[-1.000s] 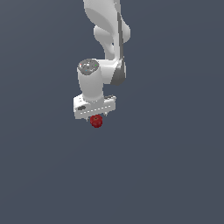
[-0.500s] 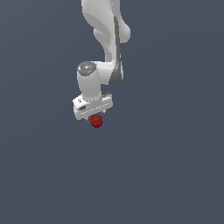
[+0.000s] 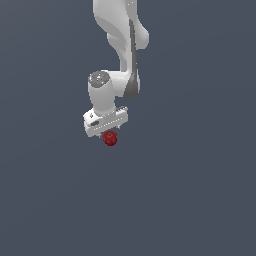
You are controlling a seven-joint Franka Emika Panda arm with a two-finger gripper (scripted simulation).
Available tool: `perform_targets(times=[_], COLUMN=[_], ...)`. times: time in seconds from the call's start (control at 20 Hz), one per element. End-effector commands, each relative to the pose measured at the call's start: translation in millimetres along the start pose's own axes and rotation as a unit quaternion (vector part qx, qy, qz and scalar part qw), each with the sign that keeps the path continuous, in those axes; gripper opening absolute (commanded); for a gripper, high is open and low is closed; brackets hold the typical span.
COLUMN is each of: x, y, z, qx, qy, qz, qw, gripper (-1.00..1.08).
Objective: Pick up the object and move it to a goal position.
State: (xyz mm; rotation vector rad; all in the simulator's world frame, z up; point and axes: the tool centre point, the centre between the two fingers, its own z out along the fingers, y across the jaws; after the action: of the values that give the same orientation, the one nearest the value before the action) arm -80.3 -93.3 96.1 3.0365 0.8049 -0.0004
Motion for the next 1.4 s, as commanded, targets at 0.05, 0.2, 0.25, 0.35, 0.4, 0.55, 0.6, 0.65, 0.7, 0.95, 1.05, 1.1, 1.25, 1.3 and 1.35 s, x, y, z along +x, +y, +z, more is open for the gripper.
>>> perform_targets(times=[0.05, 0.2, 0.25, 0.35, 0.4, 0.55, 0.6, 0.65, 0.7, 0.95, 1.05, 1.1, 1.25, 1.3, 1.35], x=[0, -1, -1, -1, -1, -1, -1, -1, -1, -1, -1, -1, -1, -1, -1], y=[0, -1, -1, -1, -1, -1, -1, -1, 0, 0, 0, 0, 0, 1, 1], z=[5, 16, 21, 31, 36, 46, 48, 49, 50, 50, 50, 50, 50, 49, 49], qx=[0.0, 0.0, 0.0, 0.0, 0.0, 0.0, 0.0, 0.0, 0.0, 0.0, 0.0, 0.0, 0.0, -0.001, -0.001], qy=[0.0, 0.0, 0.0, 0.0, 0.0, 0.0, 0.0, 0.0, 0.0, 0.0, 0.0, 0.0, 0.0, 0.001, 0.001], qz=[0.0, -0.001, -0.001, -0.001, -0.002, -0.002, -0.002, -0.002, -0.002, -0.002, -0.002, -0.002, -0.002, -0.001, -0.001], qw=[1.0, 1.0, 1.0, 1.0, 1.0, 1.0, 1.0, 1.0, 1.0, 1.0, 1.0, 1.0, 1.0, 1.0, 1.0], gripper=[1.0, 1.0, 1.0, 1.0, 1.0, 1.0, 1.0, 1.0, 1.0, -1.0, -1.0, -1.0, -1.0, -1.0, -1.0])
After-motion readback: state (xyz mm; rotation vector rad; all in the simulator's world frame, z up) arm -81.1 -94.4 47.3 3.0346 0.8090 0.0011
